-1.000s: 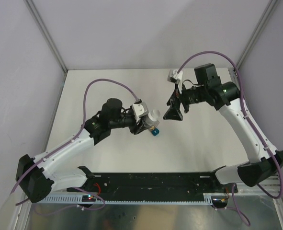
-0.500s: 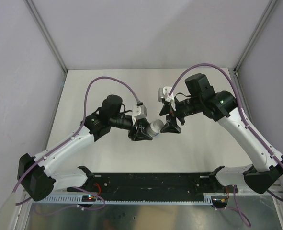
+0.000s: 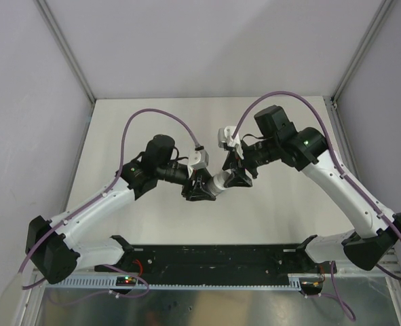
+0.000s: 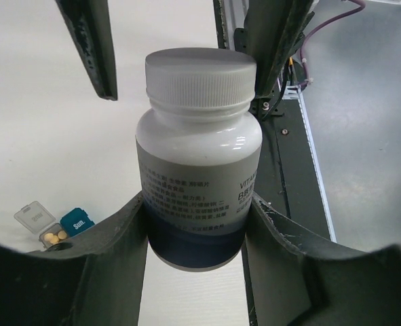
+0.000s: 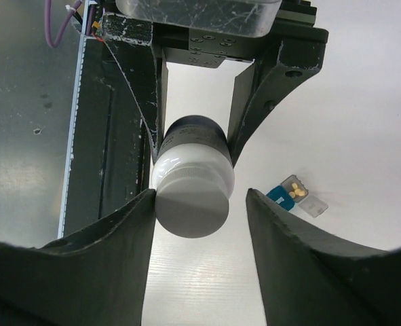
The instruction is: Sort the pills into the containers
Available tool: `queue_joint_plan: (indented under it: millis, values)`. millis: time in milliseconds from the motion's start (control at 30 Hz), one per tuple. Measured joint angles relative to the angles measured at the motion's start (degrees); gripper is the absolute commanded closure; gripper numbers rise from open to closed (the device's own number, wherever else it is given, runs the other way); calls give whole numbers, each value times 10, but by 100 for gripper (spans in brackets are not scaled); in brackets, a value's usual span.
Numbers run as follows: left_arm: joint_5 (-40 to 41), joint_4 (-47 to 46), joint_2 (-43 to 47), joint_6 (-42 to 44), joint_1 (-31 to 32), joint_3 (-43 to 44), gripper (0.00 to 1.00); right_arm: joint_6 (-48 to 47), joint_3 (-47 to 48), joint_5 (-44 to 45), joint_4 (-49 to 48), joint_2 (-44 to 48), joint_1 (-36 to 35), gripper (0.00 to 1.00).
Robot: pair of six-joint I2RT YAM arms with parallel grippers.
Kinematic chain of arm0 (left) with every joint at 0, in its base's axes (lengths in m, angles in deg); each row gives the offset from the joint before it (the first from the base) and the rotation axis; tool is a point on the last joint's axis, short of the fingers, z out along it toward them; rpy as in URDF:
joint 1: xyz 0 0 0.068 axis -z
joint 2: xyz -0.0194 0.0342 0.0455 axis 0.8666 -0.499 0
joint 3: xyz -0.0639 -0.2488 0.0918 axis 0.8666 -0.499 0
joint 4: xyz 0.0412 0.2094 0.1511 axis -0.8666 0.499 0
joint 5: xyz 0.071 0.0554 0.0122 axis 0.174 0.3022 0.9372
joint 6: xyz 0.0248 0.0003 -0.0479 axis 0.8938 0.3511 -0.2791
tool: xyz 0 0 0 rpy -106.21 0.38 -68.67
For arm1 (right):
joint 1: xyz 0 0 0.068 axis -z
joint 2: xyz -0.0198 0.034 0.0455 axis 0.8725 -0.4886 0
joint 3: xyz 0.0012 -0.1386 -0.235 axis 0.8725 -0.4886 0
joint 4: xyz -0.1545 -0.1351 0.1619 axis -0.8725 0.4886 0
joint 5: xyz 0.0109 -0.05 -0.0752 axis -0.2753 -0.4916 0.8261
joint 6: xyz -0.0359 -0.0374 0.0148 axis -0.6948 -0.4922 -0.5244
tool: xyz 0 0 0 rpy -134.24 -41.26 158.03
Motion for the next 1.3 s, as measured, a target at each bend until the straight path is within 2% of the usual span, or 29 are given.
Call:
queue_joint_plan:
  millis: [200, 367, 467, 633, 867, 1000, 1133, 1300]
  values:
    - [2, 3, -2, 0, -1, 0, 100, 1, 0, -2, 3, -5, -3, 63]
    - [31, 10, -1, 2, 0, 0, 100, 14, 0, 0, 3, -14, 0, 70]
    - [79, 12, 1, 5, 12, 0, 100, 35, 2, -8, 3, -30, 15, 73]
    - [207, 13, 4, 7, 46, 0, 100, 87, 10, -38, 0, -73, 49, 75]
    - [402, -8, 4, 2, 87, -15, 100, 182, 21, -74, -32, -145, 92, 72]
    - [517, -34, -4, 3, 109, -27, 100, 243, 31, -116, -52, -196, 120, 66]
    - [596, -51, -17, 15, 132, -30, 100, 294, 47, -151, -57, -242, 140, 53]
    - [646, -75, -23, 35, 144, -33, 100, 324, 50, -167, -61, -256, 148, 28]
